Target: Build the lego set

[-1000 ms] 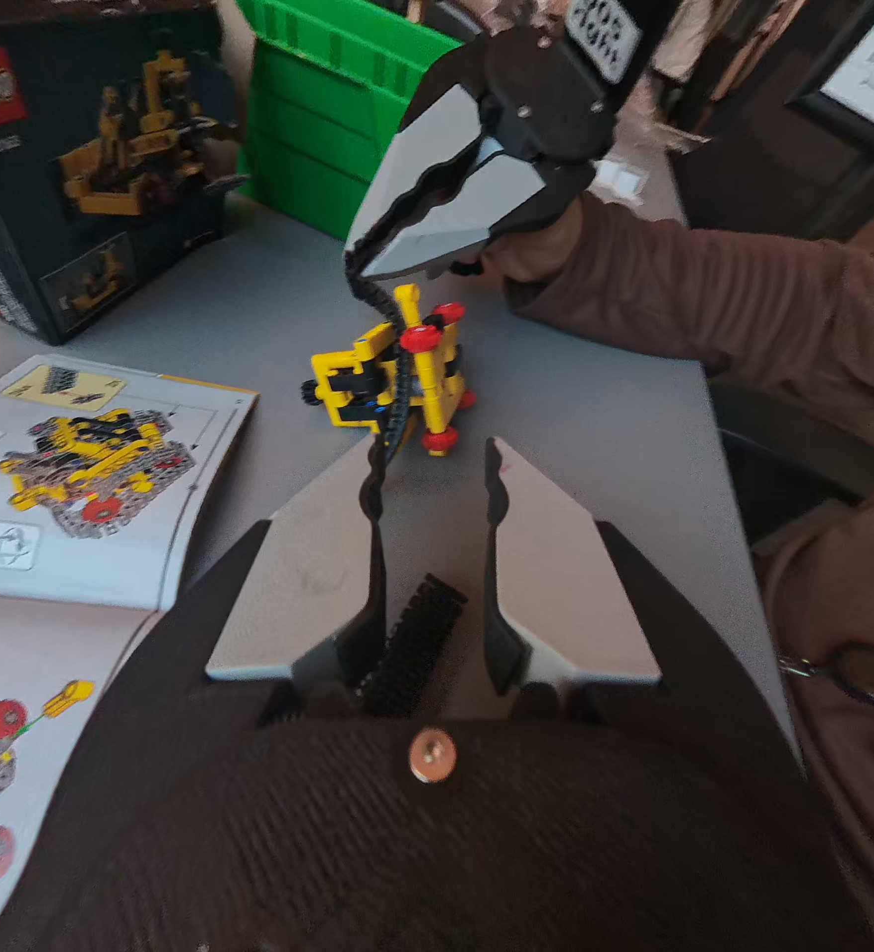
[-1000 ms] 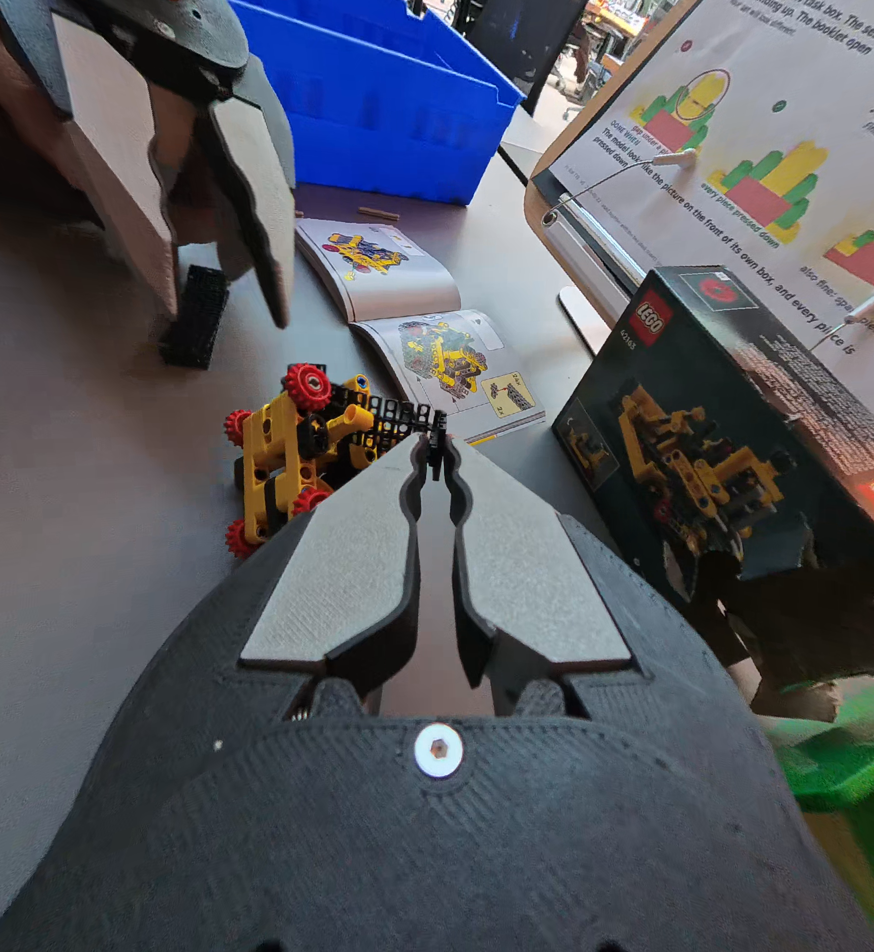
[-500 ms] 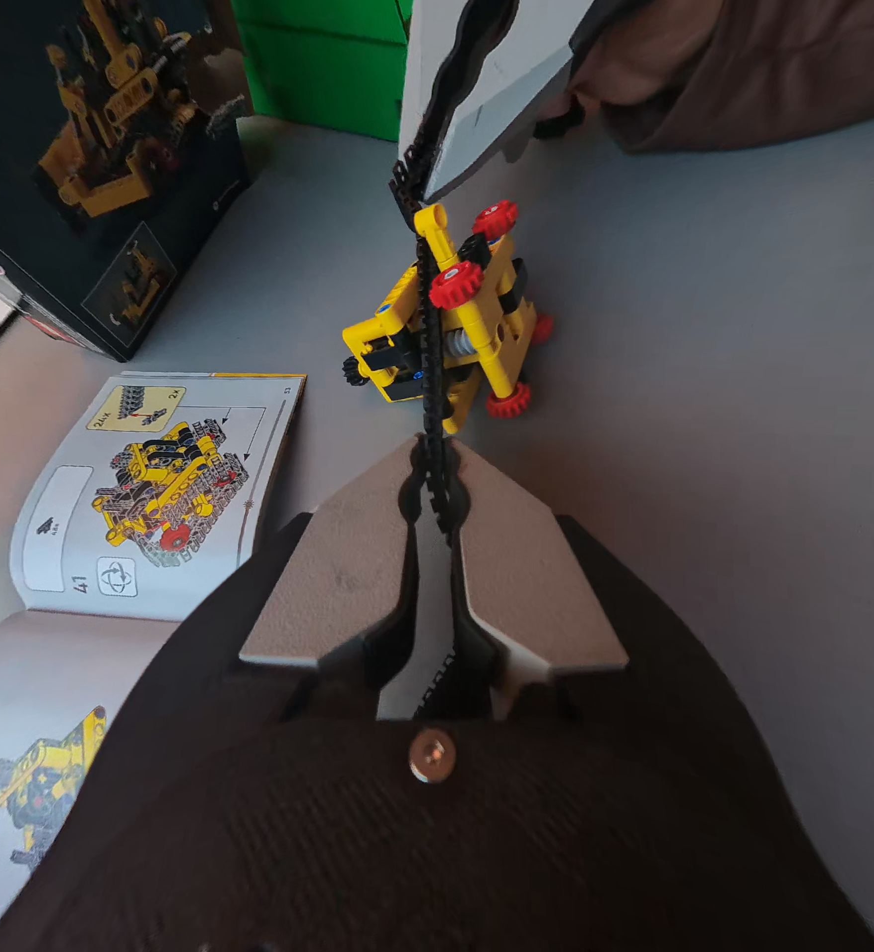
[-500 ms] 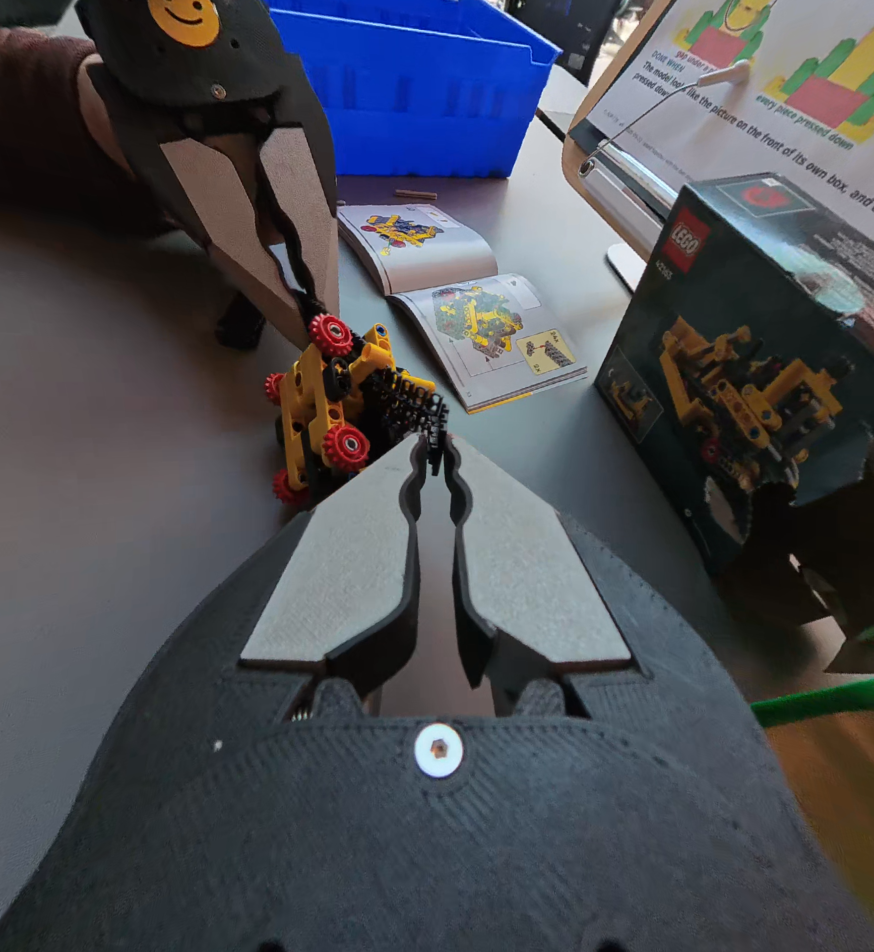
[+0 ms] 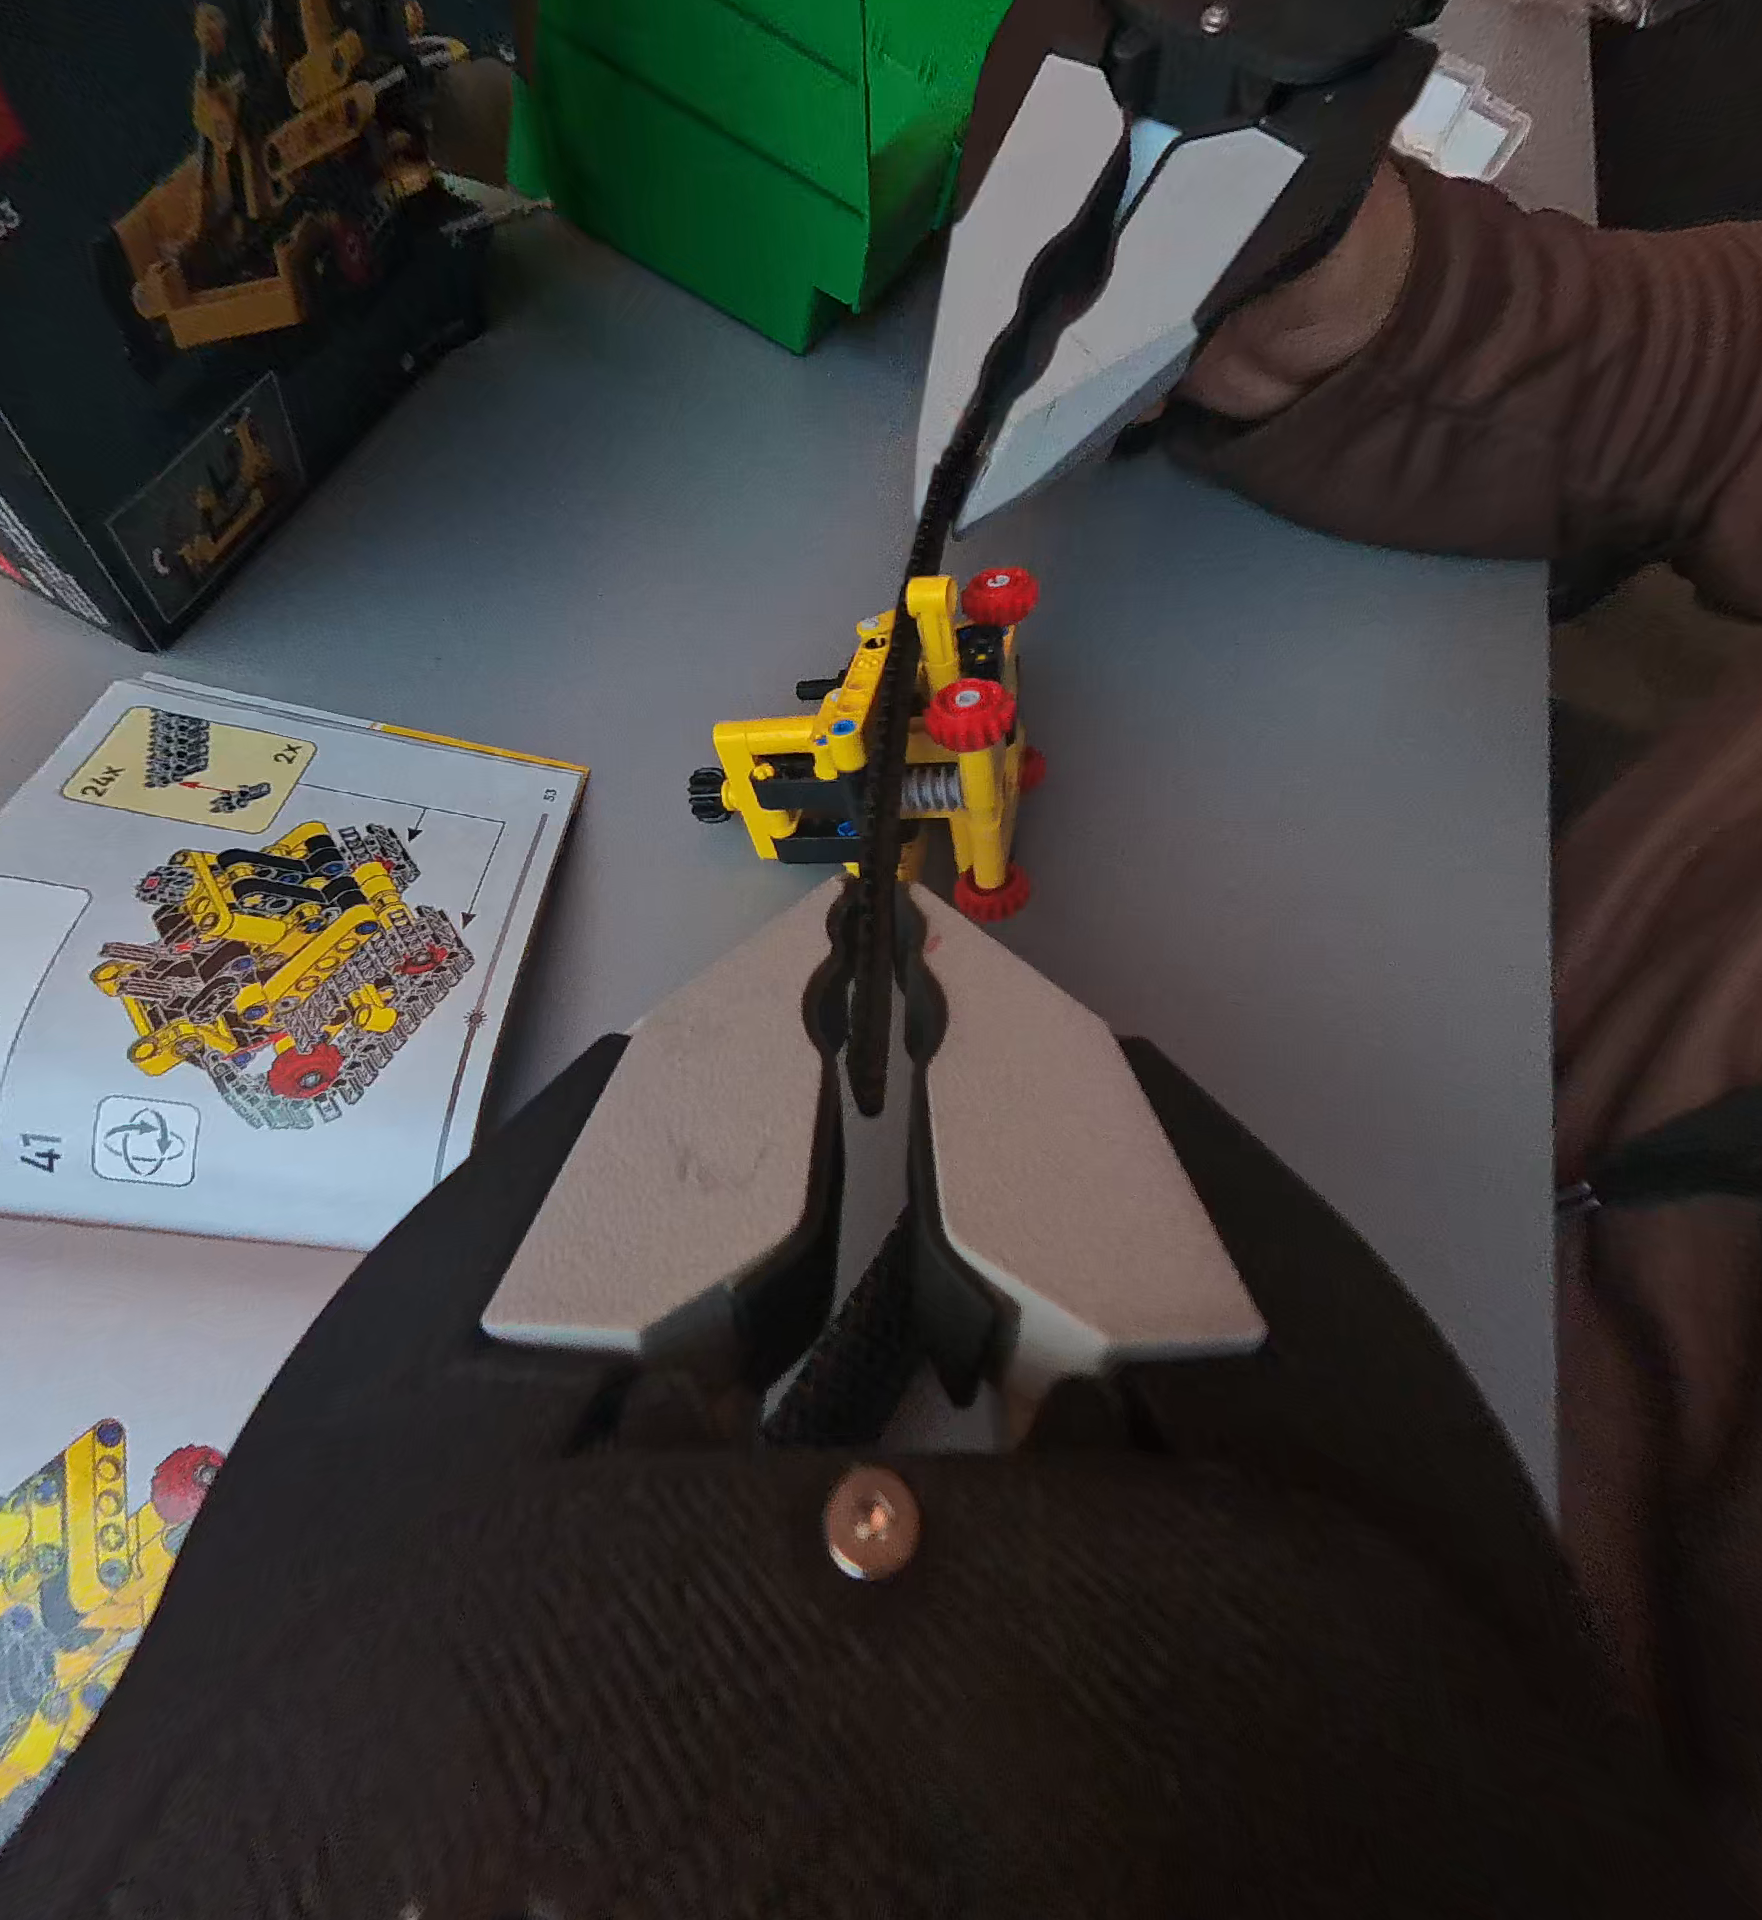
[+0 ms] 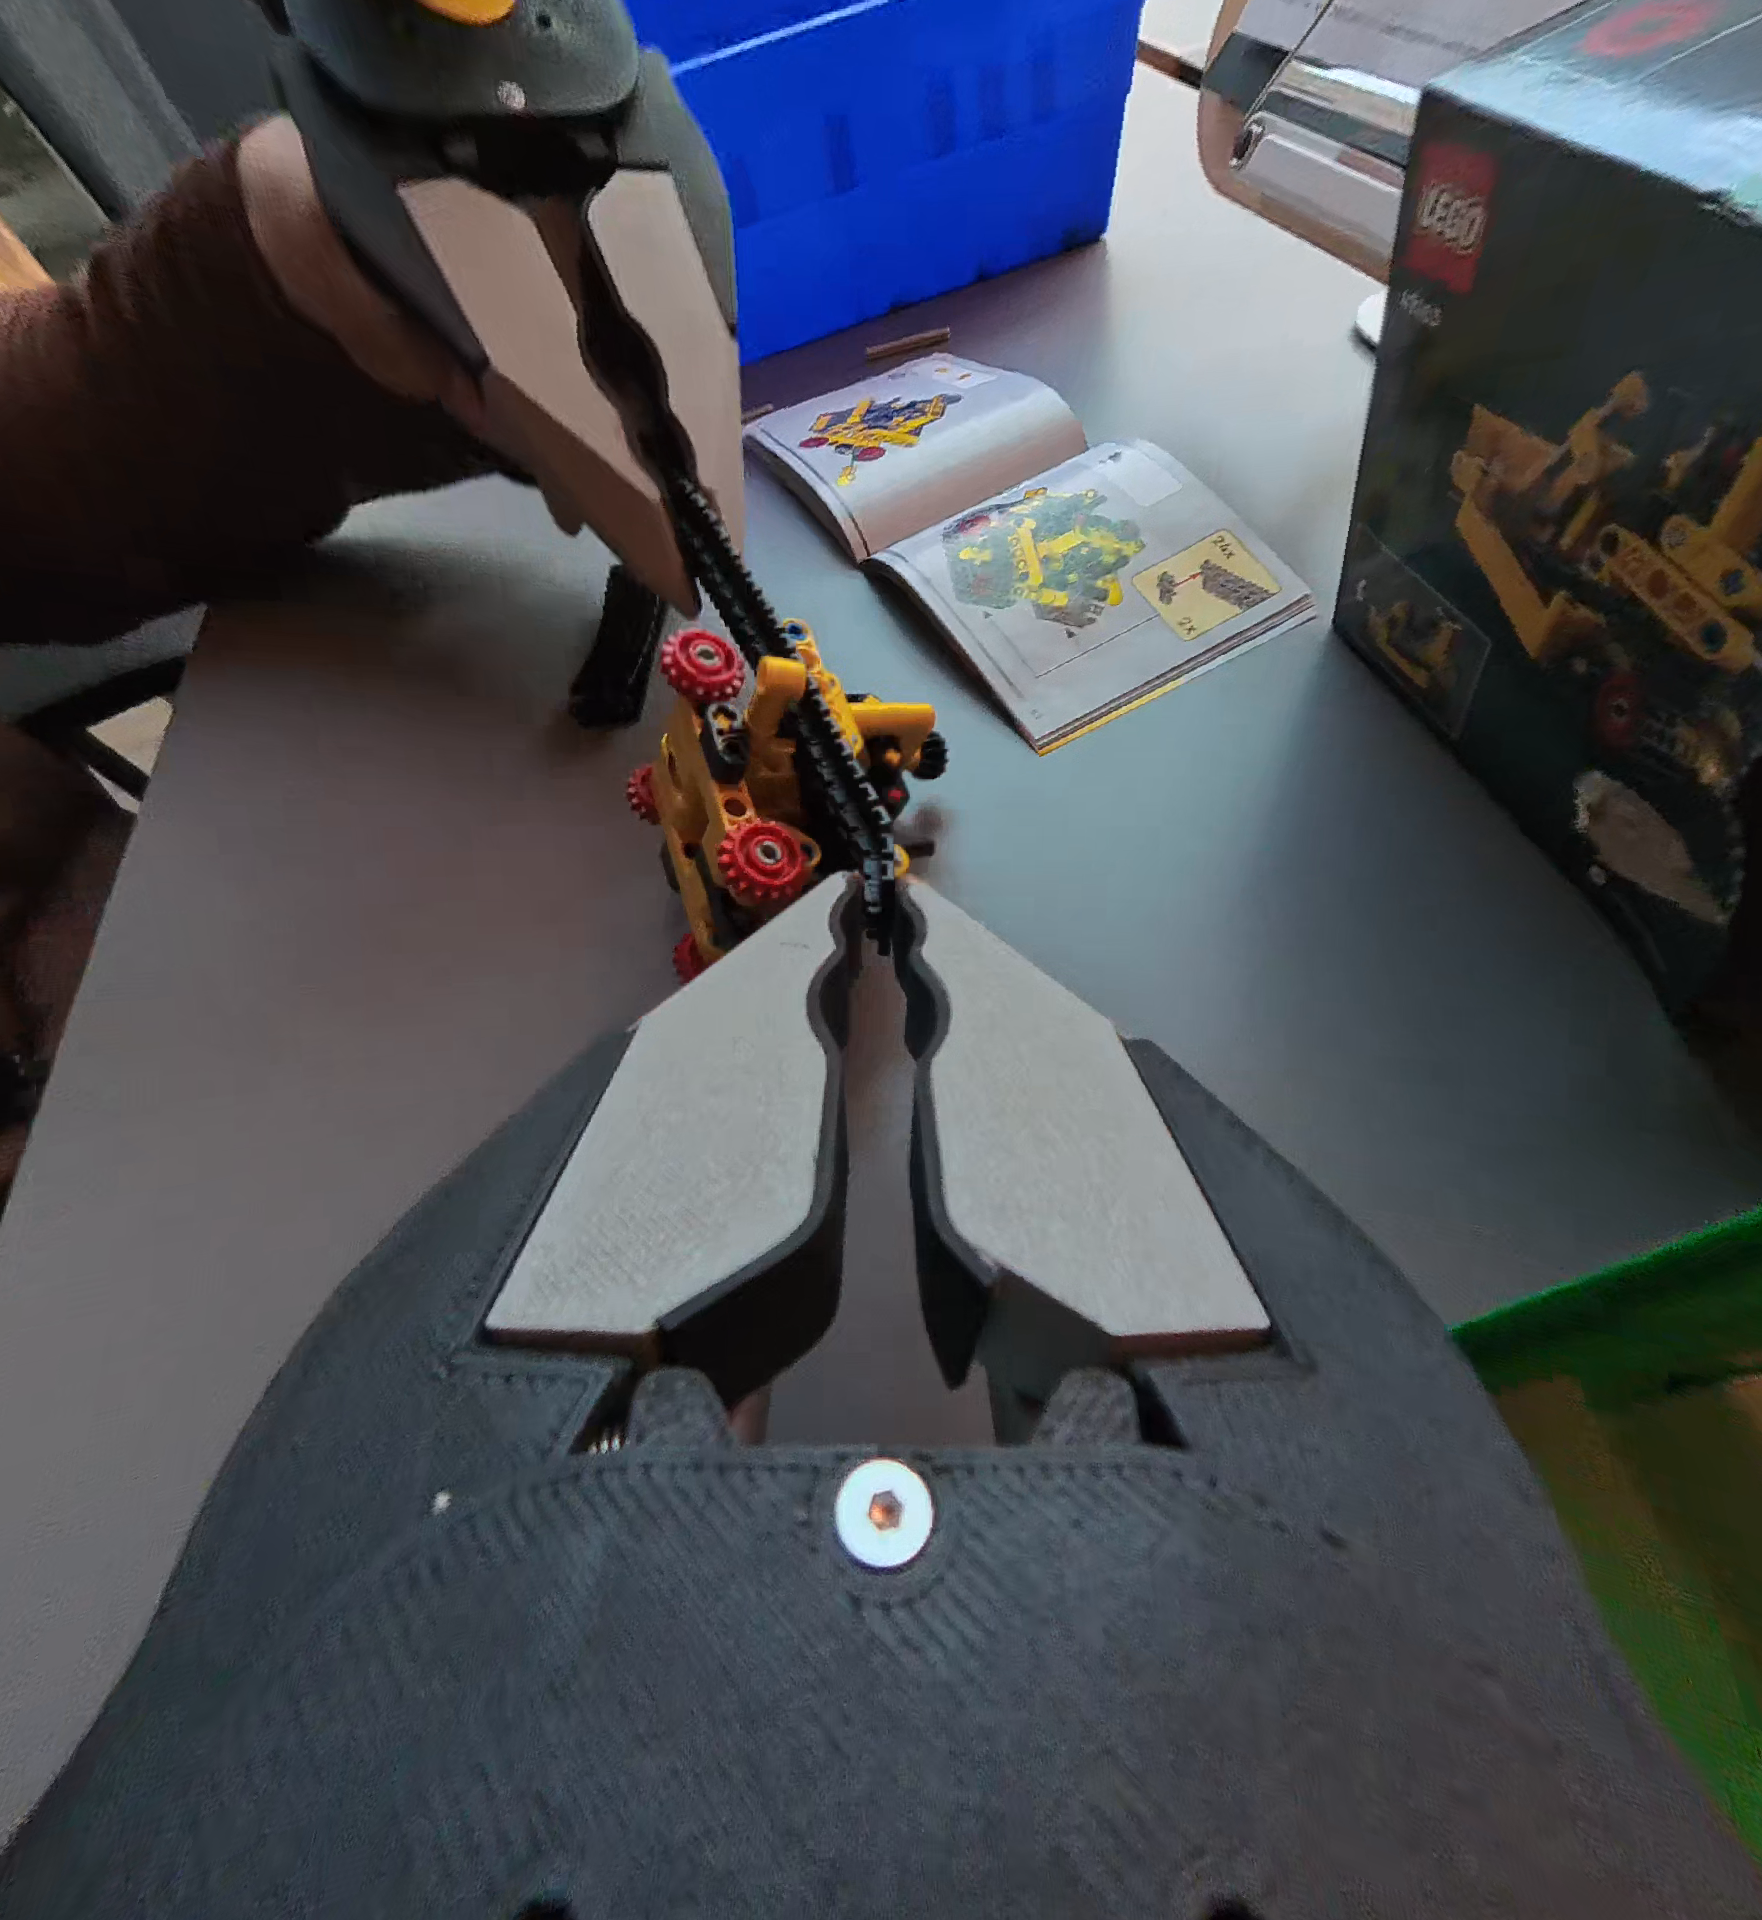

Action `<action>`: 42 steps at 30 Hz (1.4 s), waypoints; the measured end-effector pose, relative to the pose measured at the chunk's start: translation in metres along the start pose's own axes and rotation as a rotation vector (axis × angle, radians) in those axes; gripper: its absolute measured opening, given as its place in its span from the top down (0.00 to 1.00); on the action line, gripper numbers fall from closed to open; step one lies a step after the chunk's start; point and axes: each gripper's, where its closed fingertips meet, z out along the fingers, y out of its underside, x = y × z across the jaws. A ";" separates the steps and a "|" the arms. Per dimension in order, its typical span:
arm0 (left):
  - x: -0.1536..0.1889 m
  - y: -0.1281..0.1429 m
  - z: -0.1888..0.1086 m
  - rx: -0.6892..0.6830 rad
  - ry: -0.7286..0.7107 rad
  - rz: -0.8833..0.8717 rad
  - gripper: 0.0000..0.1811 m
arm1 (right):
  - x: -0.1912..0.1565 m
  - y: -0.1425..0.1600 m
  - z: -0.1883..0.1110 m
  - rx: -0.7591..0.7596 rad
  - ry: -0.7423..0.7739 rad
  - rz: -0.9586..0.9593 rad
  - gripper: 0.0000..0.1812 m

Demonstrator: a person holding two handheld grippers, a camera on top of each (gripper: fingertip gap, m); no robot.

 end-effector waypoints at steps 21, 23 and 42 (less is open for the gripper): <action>0.024 -0.005 0.009 -0.162 0.042 -0.082 0.99 | -0.025 0.022 -0.013 -0.097 -0.037 -0.032 0.99; 0.028 -0.005 0.009 -0.163 0.034 -0.075 0.99 | -0.027 0.022 -0.015 -0.102 -0.040 -0.039 0.99; 0.040 0.000 0.010 -0.129 -0.016 -0.059 0.98 | -0.047 0.030 -0.010 -0.154 -0.131 0.002 0.99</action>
